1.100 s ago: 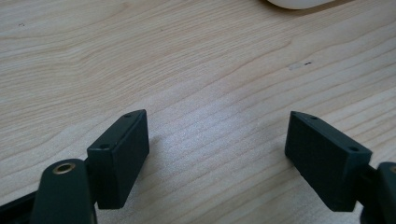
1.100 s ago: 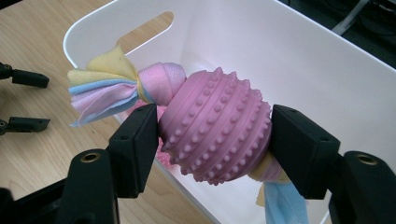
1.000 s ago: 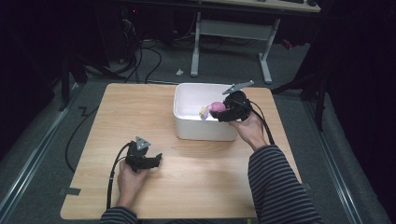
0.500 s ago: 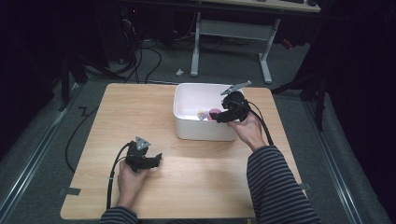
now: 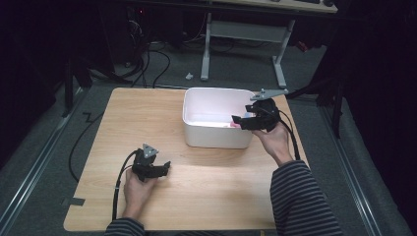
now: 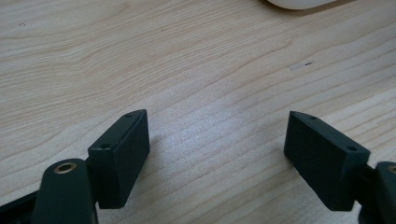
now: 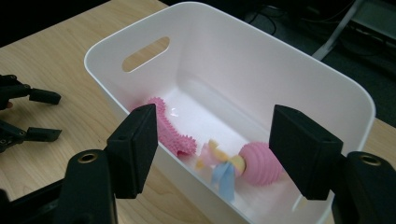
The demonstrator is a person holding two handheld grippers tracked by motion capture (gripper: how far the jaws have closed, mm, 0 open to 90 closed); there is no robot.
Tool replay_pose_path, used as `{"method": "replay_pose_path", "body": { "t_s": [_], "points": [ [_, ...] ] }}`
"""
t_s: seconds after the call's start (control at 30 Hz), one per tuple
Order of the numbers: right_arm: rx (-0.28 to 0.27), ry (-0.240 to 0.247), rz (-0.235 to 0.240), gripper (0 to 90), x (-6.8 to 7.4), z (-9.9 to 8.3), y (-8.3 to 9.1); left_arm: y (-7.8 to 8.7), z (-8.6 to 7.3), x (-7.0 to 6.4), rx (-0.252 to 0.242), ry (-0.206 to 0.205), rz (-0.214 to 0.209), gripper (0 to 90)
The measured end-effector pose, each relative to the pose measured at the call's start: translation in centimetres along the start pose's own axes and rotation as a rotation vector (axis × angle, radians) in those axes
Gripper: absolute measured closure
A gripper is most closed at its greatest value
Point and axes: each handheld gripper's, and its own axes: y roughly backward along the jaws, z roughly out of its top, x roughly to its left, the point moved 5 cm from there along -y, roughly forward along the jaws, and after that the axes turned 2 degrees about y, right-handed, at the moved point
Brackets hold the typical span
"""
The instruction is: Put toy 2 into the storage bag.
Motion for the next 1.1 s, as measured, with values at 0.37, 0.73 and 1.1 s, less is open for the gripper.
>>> {"method": "replay_pose_path", "body": {
  "t_s": [0.37,0.73,1.1],
  "points": [
    [-0.065,-0.011,-0.071,38.1,-0.9,-2.0,4.1,0.0,0.0,0.0,0.0,0.0,0.0,22.6],
    [-0.111,-0.062,-0.12,38.3,-2.0,-5.0,7.3,0.0,0.0,0.0,0.0,0.0,0.0,22.6],
    [-0.121,-0.103,-0.138,38.4,-2.1,-8.2,9.3,0.0,0.0,0.0,0.0,0.0,0.0,22.6]
  ]
}}
